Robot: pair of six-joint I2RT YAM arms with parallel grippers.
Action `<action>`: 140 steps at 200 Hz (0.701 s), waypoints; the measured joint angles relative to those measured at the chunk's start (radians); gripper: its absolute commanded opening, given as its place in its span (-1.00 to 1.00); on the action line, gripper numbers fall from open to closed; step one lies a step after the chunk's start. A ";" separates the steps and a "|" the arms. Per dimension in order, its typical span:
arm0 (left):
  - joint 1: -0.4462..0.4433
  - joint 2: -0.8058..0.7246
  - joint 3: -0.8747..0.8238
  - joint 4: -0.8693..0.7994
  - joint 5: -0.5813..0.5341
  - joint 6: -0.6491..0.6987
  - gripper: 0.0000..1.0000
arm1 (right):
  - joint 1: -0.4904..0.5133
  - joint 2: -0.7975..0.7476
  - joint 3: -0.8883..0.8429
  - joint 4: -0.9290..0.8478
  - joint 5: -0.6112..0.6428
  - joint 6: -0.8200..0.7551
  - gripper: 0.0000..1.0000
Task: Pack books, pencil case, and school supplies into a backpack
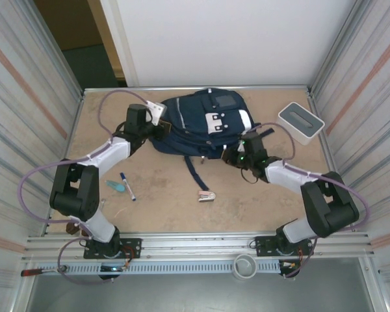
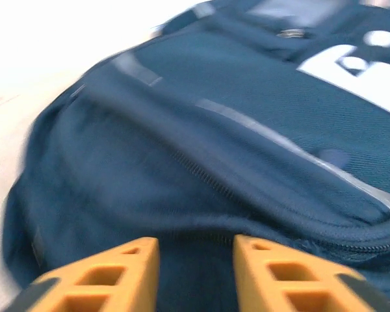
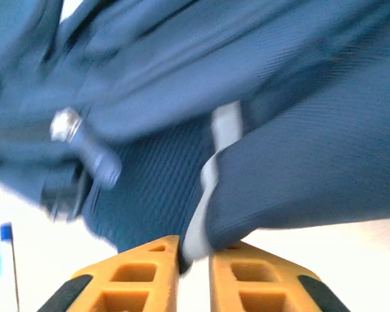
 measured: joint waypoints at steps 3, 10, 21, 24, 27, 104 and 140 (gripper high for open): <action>0.004 0.000 0.002 -0.003 -0.011 -0.011 0.07 | 0.016 -0.009 -0.002 -0.005 0.004 -0.005 -0.49; 0.009 0.000 0.003 -0.009 -0.032 -0.032 0.15 | 0.051 -0.031 -0.003 -0.018 0.018 -0.018 -0.43; 0.011 -0.005 0.003 -0.018 -0.064 -0.064 0.23 | 0.082 -0.065 -0.002 -0.031 0.033 -0.043 -0.34; 0.010 -0.006 0.003 -0.021 -0.071 -0.074 0.24 | 0.087 -0.074 -0.002 -0.034 0.038 -0.048 -0.32; 0.010 -0.009 0.003 -0.023 -0.077 -0.082 0.26 | 0.089 -0.082 -0.002 -0.039 0.044 -0.052 -0.29; -0.202 -0.100 -0.033 -0.079 -0.293 -0.182 0.62 | -0.012 -0.111 0.048 -0.037 0.085 -0.189 0.17; -0.332 -0.020 0.069 -0.197 -0.428 -0.180 0.72 | -0.028 -0.041 0.055 0.015 0.079 -0.208 0.25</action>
